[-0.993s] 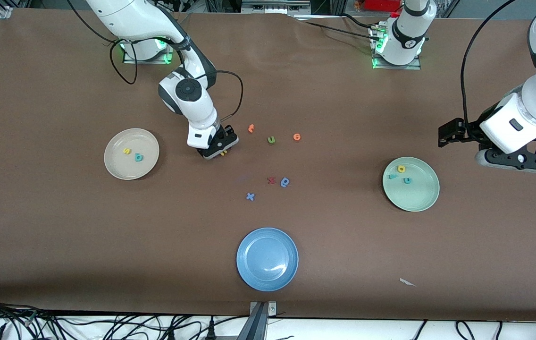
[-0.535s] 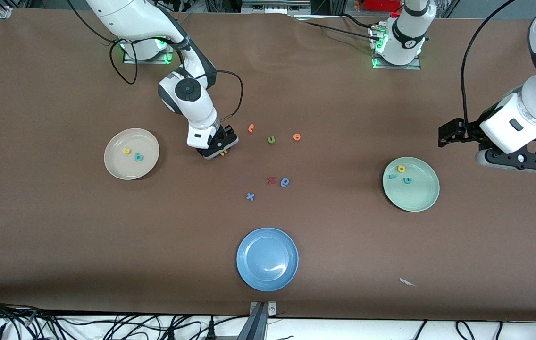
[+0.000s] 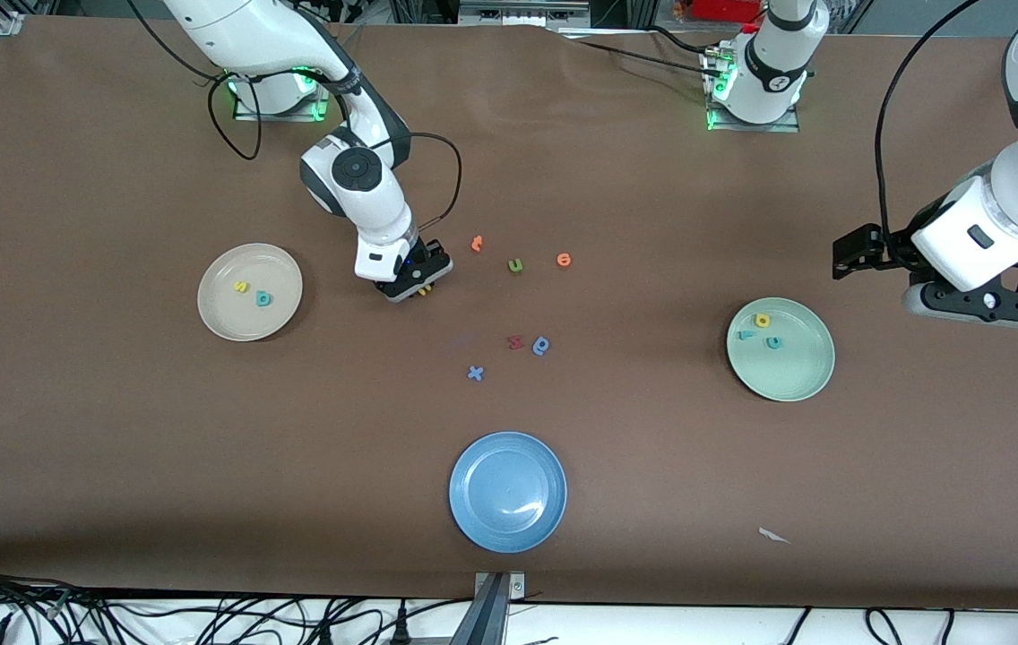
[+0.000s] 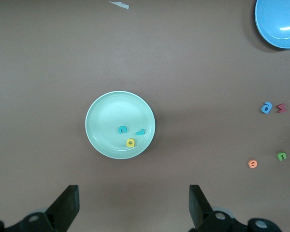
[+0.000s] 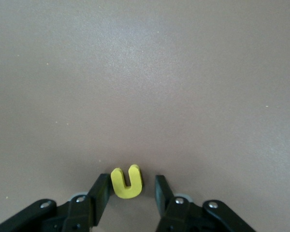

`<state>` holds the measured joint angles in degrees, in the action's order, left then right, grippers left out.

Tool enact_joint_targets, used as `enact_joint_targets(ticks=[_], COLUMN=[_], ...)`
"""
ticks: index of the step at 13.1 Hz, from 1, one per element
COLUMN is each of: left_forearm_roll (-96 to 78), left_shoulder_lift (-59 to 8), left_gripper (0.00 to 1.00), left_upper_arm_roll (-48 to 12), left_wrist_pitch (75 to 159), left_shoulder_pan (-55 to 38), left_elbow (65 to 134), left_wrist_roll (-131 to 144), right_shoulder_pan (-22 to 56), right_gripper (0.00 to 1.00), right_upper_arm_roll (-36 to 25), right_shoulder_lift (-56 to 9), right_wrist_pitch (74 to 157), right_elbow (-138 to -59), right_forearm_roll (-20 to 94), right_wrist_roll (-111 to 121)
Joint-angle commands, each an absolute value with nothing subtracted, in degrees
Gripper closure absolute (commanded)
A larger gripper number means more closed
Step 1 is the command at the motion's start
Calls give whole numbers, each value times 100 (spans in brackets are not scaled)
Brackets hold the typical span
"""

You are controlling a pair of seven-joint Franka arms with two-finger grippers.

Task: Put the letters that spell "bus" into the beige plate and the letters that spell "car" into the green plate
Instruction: 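Lower the right gripper and grasp the yellow u letter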

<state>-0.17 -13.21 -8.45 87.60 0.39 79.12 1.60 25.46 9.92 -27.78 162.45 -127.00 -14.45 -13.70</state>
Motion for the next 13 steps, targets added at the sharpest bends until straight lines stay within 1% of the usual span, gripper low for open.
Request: enact_joint_targets(ticks=[1,2,4,6,8,10,11,12,13], left_forearm_roll=[-70,-62,-62,-70,-62,-70,-70,-70,-70], left_shoulder_lift=[-1248,-1248,-1248,-1248,-1248,-1248,-1248,-1248,-1248], left_gripper=[0,0,0,0,0,0,0,0,0], left_upper_arm_roll=[-835,-835,-835,-835,-835,-835,-835,-835,-835], left_wrist_pitch=[8692,8692,8692,8692,8692,8692,8692,8692,8692], left_shoulder_pan=[44,44,44,53,53,53,44,53,53], left_elbow=[7893,7893,7893,7893,7893,7893,7893,7893,7893], left_wrist_roll=[35,35,35,35,35,35,35,35,35], right_shoulder_pan=[2514,2514,2514,2514,2514,2514,2514,2514,2514], right_gripper=[58,61,64,65,69,80,81,87,87], right_upper_arm_roll=[967,967,967,967,967,967,967,967,967], right_shoulder_lift=[-2848,-2848,-2848,-2848,-2848,-2848,-2848,-2830,-2795], right_wrist_pitch=[16330,16321,16321,16330,16321,16321,16321,16295,16278], right_elbow=[-12762,-12762,-12762,-12762,-12762,-12762,-12762,-12762,-12762], right_forearm_roll=[-1441,-1441,-1433,-1441,-1441,-1441,-1441,-1441,-1441], right_wrist_roll=[-1362,-1362,-1362,-1415,-1415,-1415,-1415,-1415,-1424])
